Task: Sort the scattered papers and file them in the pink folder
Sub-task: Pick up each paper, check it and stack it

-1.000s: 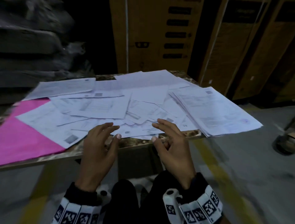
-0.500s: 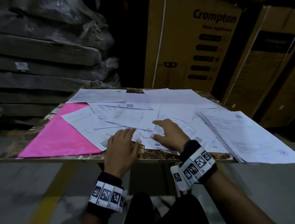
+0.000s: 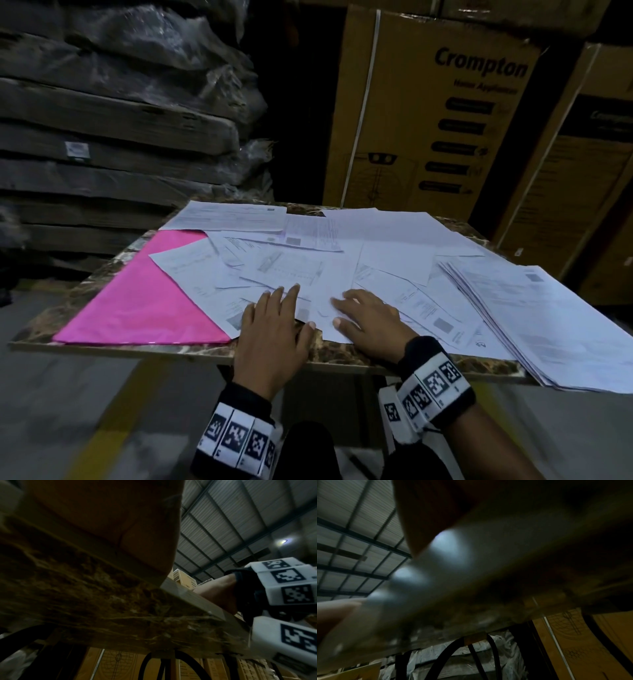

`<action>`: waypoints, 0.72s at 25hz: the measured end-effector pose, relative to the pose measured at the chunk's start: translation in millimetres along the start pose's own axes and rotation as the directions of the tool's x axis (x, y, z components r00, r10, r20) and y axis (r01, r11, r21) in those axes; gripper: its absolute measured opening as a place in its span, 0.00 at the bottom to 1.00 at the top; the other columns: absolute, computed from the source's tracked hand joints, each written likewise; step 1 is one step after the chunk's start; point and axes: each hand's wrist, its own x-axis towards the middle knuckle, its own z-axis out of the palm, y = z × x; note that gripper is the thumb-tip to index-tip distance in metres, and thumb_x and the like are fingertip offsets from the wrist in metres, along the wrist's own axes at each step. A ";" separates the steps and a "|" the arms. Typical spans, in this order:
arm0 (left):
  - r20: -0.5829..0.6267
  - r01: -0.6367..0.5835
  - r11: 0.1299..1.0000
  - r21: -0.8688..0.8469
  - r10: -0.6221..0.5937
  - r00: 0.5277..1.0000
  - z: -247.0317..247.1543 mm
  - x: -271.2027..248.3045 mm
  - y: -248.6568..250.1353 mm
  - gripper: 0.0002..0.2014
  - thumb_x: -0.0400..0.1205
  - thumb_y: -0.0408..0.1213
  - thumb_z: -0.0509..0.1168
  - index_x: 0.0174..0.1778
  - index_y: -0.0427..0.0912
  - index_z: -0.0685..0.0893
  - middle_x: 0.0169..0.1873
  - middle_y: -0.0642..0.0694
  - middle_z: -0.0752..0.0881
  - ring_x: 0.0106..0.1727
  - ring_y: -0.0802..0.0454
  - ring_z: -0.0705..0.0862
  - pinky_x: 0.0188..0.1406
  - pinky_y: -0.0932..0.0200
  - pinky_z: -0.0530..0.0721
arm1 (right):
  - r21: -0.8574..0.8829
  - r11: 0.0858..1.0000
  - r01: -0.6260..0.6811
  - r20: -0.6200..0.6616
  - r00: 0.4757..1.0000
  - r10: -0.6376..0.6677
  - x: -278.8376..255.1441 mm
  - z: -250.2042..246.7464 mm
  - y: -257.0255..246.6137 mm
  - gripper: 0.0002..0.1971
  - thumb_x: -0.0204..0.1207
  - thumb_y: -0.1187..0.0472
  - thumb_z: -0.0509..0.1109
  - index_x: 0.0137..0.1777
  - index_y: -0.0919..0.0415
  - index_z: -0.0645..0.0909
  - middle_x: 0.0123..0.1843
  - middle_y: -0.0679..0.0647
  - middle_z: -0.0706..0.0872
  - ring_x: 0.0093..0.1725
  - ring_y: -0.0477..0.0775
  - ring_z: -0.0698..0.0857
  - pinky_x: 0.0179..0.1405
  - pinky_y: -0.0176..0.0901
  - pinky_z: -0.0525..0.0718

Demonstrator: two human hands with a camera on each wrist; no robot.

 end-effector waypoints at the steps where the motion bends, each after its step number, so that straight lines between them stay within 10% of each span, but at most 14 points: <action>1: -0.006 -0.002 1.000 -0.005 0.002 1.000 -0.5 0.1 0.0 0.41 0.78 0.65 0.34 0.88 0.52 0.54 0.86 0.45 0.62 0.87 0.45 0.57 0.84 0.44 0.55 | 0.050 0.999 0.010 -0.046 0.999 -0.008 -2.6 0.8 -0.3 0.21 0.86 0.43 0.58 0.77 0.44 0.71 0.82 0.47 0.65 0.84 0.52 0.60 0.78 0.57 0.60; 7: 0.018 0.011 1.000 0.021 -0.011 1.000 -3.2 -1.2 2.6 0.41 0.77 0.65 0.32 0.88 0.54 0.54 0.87 0.46 0.58 0.88 0.45 0.53 0.85 0.42 0.52 | 0.320 0.940 0.120 -0.262 0.964 -0.034 -14.1 12.2 10.2 0.06 0.80 0.50 0.71 0.46 0.51 0.81 0.75 0.49 0.80 0.85 0.48 0.63 0.79 0.53 0.67; 11: 0.057 -0.015 0.992 0.122 0.009 0.998 -1.6 -4.7 2.6 0.40 0.79 0.64 0.29 0.86 0.57 0.61 0.84 0.53 0.66 0.87 0.51 0.59 0.85 0.38 0.45 | 0.488 0.862 0.141 -0.393 0.917 0.073 -21.0 12.2 9.9 0.08 0.80 0.55 0.73 0.38 0.44 0.83 0.46 0.44 0.91 0.64 0.41 0.84 0.55 0.20 0.76; 18: -0.094 -0.094 0.993 0.067 0.100 0.990 -4.1 -33.1 9.0 0.27 0.87 0.61 0.45 0.74 0.55 0.79 0.69 0.56 0.83 0.72 0.52 0.78 0.74 0.41 0.62 | 0.576 0.810 0.107 -0.576 0.756 0.310 -57.0 12.1 0.0 0.10 0.81 0.58 0.71 0.60 0.50 0.85 0.55 0.43 0.87 0.48 0.39 0.85 0.45 0.34 0.83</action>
